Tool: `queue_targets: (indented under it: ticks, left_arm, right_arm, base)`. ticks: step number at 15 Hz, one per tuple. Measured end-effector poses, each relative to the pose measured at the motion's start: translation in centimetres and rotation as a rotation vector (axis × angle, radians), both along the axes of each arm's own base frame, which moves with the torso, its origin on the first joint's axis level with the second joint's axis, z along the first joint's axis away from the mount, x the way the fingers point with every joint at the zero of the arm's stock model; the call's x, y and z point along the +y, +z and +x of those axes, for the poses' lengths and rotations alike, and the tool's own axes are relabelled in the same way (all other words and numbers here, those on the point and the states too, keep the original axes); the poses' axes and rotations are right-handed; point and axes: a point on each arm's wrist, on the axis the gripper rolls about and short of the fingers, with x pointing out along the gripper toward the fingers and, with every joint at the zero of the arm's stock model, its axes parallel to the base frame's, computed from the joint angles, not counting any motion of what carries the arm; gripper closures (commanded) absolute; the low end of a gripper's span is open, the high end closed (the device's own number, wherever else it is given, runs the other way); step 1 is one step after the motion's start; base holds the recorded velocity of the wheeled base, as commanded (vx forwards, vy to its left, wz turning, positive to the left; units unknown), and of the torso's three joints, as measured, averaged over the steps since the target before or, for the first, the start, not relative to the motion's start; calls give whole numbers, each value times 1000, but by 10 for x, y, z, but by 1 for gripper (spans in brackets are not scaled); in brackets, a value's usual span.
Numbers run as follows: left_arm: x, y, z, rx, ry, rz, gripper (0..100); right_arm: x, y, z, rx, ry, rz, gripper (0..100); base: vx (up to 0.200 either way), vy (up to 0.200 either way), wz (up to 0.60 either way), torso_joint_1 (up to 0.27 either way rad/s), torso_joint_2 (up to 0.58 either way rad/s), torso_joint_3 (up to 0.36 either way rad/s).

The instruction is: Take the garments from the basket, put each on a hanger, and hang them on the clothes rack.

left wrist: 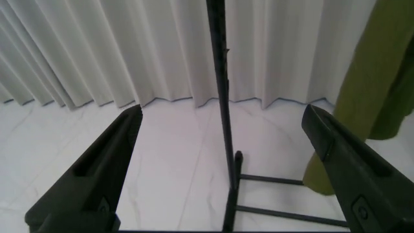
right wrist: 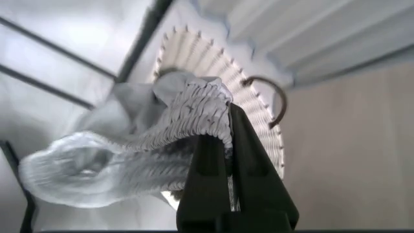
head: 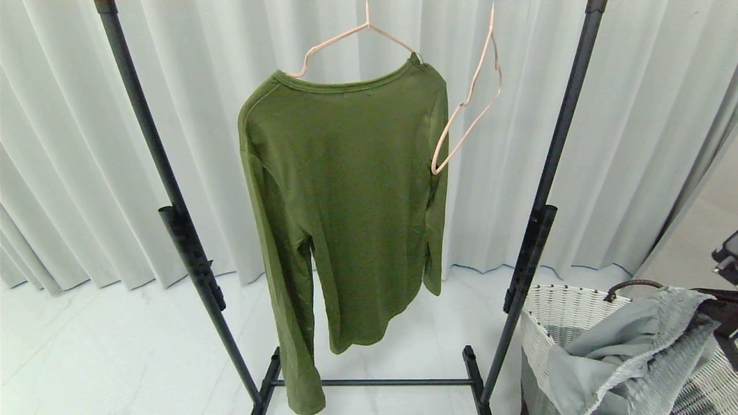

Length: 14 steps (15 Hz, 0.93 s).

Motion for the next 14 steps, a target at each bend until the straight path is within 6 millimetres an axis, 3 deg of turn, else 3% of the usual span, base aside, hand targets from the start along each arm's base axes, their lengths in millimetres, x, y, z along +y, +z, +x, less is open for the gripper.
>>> queue_targets:
  ticks: [3, 10, 14]
  left_arm:
    - [0, 0, 0, -3, 4, -25, 0]
    - [0, -1, 0, 0, -6, -11, 0]
    - [0, 0, 0, 17, -6, 100, 0]
  right_arm:
    - [4, 11, -17, -73, 73, 15, 100]
    - [16, 31, -29, -159, 206, 50, 100]
    - [23, 39, -31, -182, 269, 67, 100]
  base:
    - [-200, 0, 0, 1, -2, 1]
    - [0, 0, 0, 0, 0, 0]
    - [0, 0, 0, 0, 0, 0]
